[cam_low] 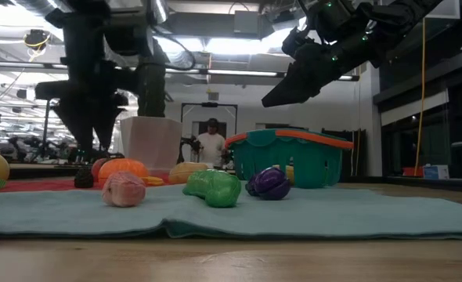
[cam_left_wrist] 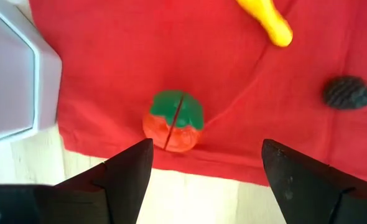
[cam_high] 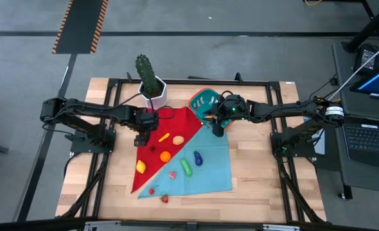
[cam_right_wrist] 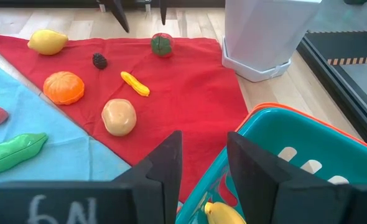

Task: Build produce basket
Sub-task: Put the top red strawberry into the blue basket

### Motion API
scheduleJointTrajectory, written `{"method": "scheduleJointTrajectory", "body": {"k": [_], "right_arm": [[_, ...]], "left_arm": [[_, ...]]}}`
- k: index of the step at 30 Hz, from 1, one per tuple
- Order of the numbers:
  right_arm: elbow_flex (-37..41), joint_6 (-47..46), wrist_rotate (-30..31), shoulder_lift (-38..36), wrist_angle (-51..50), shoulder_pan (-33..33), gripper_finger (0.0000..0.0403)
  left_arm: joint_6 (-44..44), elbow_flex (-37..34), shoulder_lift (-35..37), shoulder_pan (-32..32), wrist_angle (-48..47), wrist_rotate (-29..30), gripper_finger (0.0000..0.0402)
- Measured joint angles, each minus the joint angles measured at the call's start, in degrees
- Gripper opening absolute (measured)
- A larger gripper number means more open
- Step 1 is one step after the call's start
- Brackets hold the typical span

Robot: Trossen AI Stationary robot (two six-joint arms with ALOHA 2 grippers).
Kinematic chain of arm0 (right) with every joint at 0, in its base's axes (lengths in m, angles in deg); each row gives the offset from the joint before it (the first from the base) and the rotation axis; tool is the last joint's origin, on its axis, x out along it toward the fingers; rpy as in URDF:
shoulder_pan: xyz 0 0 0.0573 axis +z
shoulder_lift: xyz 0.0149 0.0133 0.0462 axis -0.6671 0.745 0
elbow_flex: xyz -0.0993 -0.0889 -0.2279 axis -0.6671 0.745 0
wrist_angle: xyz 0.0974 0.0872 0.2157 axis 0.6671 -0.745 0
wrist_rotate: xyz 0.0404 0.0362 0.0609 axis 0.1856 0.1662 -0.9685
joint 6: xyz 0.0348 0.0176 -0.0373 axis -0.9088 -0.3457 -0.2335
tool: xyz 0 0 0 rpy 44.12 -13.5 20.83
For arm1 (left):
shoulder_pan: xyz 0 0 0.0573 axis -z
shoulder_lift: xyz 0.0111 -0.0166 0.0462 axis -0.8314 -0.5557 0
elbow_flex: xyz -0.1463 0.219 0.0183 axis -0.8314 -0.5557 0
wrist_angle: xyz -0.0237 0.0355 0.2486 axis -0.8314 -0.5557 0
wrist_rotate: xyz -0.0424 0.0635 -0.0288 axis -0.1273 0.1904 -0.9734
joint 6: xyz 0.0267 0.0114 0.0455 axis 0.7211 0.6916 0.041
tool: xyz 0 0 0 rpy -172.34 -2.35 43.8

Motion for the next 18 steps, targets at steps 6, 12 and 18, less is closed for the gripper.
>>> {"method": "scheduleJointTrajectory", "body": {"k": [6, 12, 18], "right_arm": [[0.00, 0.00, 0.00, 0.00, 0.02, 0.00, 0.0128], [0.00, 0.00, 0.00, 0.00, 0.00, -0.01, 0.0128], [0.00, 0.02, 0.00, 0.00, 0.00, -0.02, 0.0128]], "left_arm": [[2.75, -0.97, 0.00, -0.64, 4.13, 0.15, 0.0291], [3.64, -2.24, 0.00, -3.22, 5.26, 0.15, 0.0291], [5.01, -3.80, 0.00, -5.26, 7.50, -0.75, 0.0291]]}}
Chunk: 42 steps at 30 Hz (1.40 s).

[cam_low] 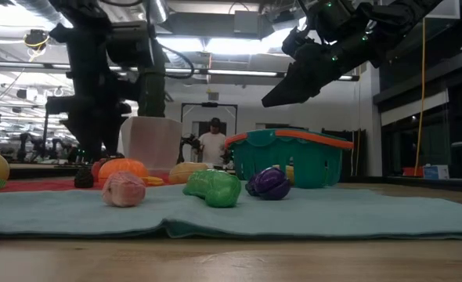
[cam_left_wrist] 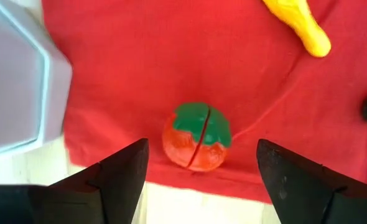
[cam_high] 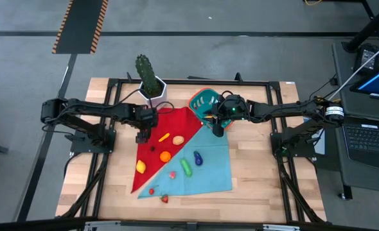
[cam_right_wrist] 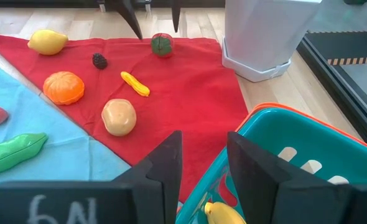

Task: Build produce basket
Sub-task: Put the top red strawberry into the blue basket

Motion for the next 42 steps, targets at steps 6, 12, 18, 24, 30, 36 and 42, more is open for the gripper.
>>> {"method": "scheduleJointTrajectory", "body": {"k": [6, 12, 18, 24, 30, 36, 42], "right_arm": [[0.00, 0.00, -0.01, 0.00, 0.00, 0.01, 0.0128], [0.00, 0.00, 0.00, 0.00, 0.00, 0.02, 0.0128], [0.00, 0.00, 0.00, 0.00, 0.00, 0.01, 0.0128], [0.00, 0.00, 0.00, 0.00, 0.00, 0.02, 0.0128], [0.00, 0.00, -0.01, 0.00, 0.00, 0.02, 0.0128], [0.00, 0.00, 0.00, 0.00, -0.02, 0.02, 0.0128], [0.00, 0.00, -0.02, 0.00, 0.00, 0.02, 0.0128]], "left_arm": [[1.44, -2.43, 0.00, -1.35, 3.03, -0.88, 0.0291], [3.00, -2.52, 0.00, -1.65, 5.26, -0.90, 0.0291], [3.11, -2.52, 0.00, -1.63, 5.55, -1.48, 0.0291], [3.11, -2.52, 0.00, -1.63, 5.56, -1.58, 0.0291], [3.11, -2.54, 0.00, -1.63, 6.48, -1.58, 0.0291], [3.12, -5.23, -0.01, -1.63, 9.29, -1.68, 0.0291], [3.13, -5.52, -0.01, -1.63, 9.54, -1.26, 0.0291]]}}
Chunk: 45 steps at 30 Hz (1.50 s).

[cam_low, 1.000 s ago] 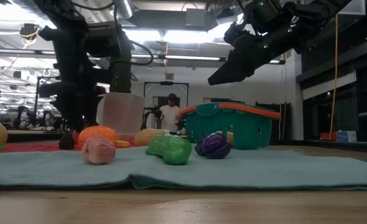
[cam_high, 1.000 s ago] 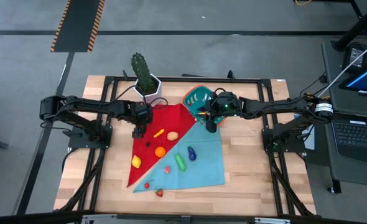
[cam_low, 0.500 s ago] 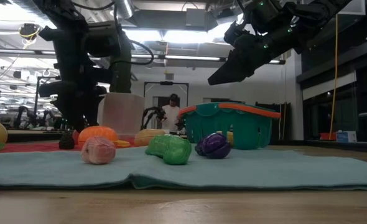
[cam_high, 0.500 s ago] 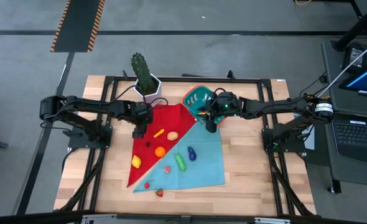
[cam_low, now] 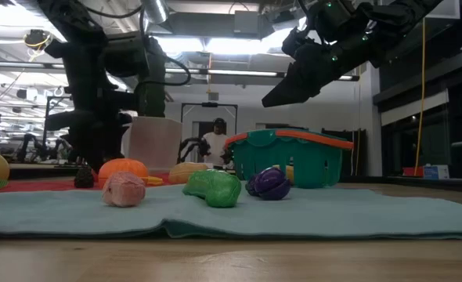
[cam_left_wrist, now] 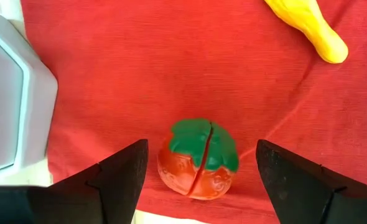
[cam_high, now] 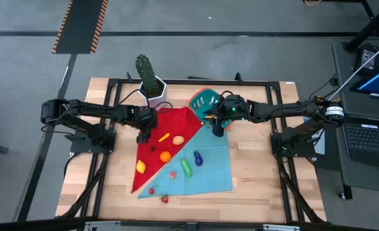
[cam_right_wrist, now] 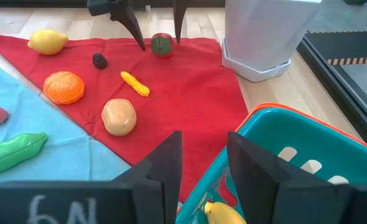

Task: Build produce basket
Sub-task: Put the top red strawberry into the blue basket

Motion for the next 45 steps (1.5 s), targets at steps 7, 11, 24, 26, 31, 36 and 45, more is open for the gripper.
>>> {"method": "scheduleJointTrajectory", "body": {"k": [7, 11, 24, 26, 31, 36, 45], "right_arm": [[0.00, 0.00, 0.02, 0.00, 0.00, -0.02, 0.0128], [0.00, 0.00, 0.00, 0.00, -0.01, 0.00, 0.0128], [0.00, 0.01, 0.01, 0.00, 0.02, -0.02, 0.0128], [0.00, 0.00, 0.02, 0.00, 0.01, 0.00, 0.0128], [0.00, 0.00, 0.02, -0.02, 0.01, -0.02, 0.0128], [0.00, 0.00, 0.00, -0.01, 0.01, -0.02, 0.0128], [0.00, 0.00, 0.00, -0.01, 0.02, -0.01, 0.0128]], "left_arm": [[0.00, 0.00, -0.02, -0.13, 0.00, -0.03, 0.0291], [-0.02, -0.39, -0.49, -0.13, 0.48, -0.03, 0.0291], [-0.02, -1.27, -1.15, -0.13, 2.27, 0.36, 0.0291], [-0.22, -1.27, -1.15, -0.13, 2.27, 0.43, 0.0291], [-0.46, -1.27, -1.15, -0.13, 2.27, 0.93, 0.0286], [-0.48, -1.26, -1.15, -0.13, 2.26, 0.93, 0.0248], [-1.64, -1.47, -1.10, -0.13, 2.61, 1.80, 0.0174]]}}
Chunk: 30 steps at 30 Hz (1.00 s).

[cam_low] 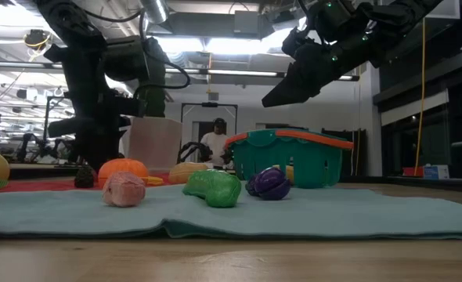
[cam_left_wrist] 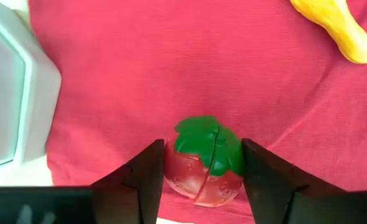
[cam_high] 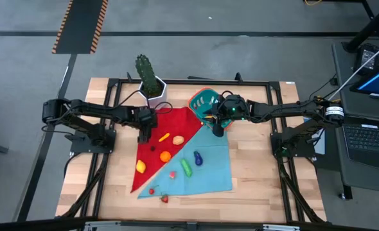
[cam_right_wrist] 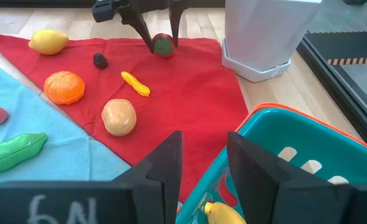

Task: Build produce basket
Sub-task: Put the top red strawberry into the blue basket

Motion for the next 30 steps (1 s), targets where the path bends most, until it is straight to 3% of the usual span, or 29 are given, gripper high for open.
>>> {"method": "scheduleJointTrajectory", "body": {"k": [11, 25, 30], "right_arm": [[0.00, 0.00, 0.01, 0.00, -0.01, -0.01, 0.0128], [-0.01, 0.00, 0.01, -0.02, 0.01, 0.00, 0.0128], [-0.02, 0.00, 0.00, -0.02, -0.02, -0.01, 0.0128]], "left_arm": [[-2.92, -1.59, 0.15, 0.00, 1.95, 2.34, 0.0174], [-4.87, -1.85, 2.12, 1.57, 1.54, -1.22, 0.0173], [-4.88, -1.07, 2.12, 1.95, 0.47, 0.05, 0.0173]]}}
